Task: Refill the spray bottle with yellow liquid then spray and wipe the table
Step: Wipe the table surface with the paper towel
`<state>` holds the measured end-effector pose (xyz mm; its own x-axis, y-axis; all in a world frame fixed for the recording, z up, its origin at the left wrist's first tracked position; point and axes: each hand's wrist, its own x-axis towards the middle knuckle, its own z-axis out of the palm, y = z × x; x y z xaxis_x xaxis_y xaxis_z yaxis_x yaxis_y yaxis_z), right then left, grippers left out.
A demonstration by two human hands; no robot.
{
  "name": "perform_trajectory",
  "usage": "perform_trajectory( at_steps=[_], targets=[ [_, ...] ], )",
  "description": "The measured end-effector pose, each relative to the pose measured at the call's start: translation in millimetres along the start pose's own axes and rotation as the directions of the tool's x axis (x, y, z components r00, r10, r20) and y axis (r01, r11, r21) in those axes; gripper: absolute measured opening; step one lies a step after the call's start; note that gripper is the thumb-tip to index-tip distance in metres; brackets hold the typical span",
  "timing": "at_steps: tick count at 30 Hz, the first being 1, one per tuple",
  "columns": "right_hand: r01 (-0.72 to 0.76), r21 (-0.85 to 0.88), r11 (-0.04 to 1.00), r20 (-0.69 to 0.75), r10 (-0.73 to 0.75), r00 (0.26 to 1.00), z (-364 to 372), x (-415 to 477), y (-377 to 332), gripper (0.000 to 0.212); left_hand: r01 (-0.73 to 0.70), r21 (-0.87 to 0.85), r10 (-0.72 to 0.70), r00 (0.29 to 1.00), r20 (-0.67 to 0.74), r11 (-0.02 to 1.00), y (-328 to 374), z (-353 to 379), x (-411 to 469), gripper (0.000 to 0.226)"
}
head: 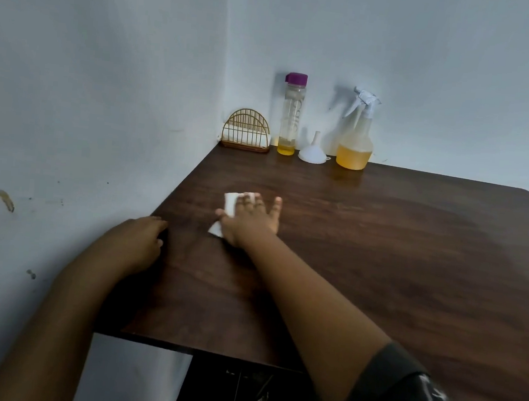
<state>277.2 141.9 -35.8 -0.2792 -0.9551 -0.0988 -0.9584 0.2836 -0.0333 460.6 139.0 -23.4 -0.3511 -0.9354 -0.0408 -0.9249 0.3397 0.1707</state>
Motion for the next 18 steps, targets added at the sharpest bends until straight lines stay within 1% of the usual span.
perform_trajectory(
  at_steps=[3,5,7,9,11,12,14,17,18],
  targets=[
    [-0.168,-0.007,0.986,0.008,0.168,0.986,-1,-14,35,0.071,-0.028,-0.060,0.026,0.999,-0.027,0.998,-6,7,-16,0.046],
    [-0.186,-0.007,0.983,0.003,0.186,0.983,-1,-20,27,0.072,-0.037,-0.129,0.027,0.996,-0.081,0.991,-8,12,-23,0.047],
    [-0.102,0.018,0.995,-0.001,0.102,0.995,1,-22,-3,0.073,-0.042,-0.228,0.006,0.988,-0.156,0.973,-7,17,-30,0.046],
    [0.027,0.035,0.999,-0.006,-0.027,1.000,6,-25,-38,0.072,-0.061,-0.301,-0.021,0.965,-0.261,0.952,-4,21,-38,0.043],
    [0.108,0.026,0.994,-0.005,-0.107,0.994,8,-29,-54,0.072,-0.097,-0.352,-0.048,0.923,-0.381,0.931,-4,24,-44,0.040],
    [0.113,0.012,0.993,-0.007,-0.113,0.994,8,-31,-50,0.072,-0.119,-0.384,-0.065,0.899,-0.433,0.916,-4,24,-47,0.038],
    [0.053,-0.016,0.998,-0.018,-0.054,0.998,7,-38,-27,0.073,-0.149,-0.438,-0.096,0.867,-0.489,0.887,-6,24,-51,0.035],
    [-0.129,-0.028,0.991,-0.023,0.129,0.991,9,-55,20,0.074,-0.154,-0.462,-0.103,0.869,-0.485,0.873,-8,25,-52,0.032],
    [-0.169,-0.040,0.985,-0.020,0.169,0.985,9,-61,27,0.075,-0.155,-0.464,-0.100,0.872,-0.479,0.872,-8,25,-52,0.032]
  ],
)
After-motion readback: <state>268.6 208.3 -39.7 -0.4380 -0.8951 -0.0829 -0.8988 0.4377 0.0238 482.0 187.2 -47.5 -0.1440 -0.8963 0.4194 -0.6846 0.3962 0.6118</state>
